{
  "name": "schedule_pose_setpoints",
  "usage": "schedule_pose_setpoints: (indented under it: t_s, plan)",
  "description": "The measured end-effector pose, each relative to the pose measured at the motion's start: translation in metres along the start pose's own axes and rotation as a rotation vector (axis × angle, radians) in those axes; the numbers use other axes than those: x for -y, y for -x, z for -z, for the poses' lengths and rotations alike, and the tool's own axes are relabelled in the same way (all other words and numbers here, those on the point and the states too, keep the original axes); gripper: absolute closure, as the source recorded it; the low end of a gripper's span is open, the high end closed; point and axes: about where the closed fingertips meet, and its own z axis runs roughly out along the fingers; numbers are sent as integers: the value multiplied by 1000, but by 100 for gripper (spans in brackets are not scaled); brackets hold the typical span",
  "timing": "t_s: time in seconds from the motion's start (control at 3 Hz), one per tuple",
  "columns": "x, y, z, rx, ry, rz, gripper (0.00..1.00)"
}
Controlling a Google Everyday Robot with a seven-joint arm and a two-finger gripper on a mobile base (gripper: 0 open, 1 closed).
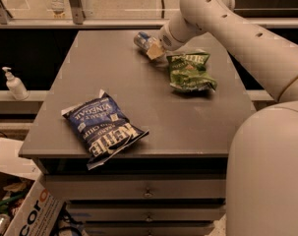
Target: Move redbull can near blue chip bag
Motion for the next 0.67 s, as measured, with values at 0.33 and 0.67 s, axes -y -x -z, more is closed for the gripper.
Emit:
schedule_pose_setpoints:
  t_s: [0.33, 0.67]
  plan:
    - [-13, 11, 31, 34, 44, 32, 100]
    - [-36, 11, 66, 54, 111, 58, 100]
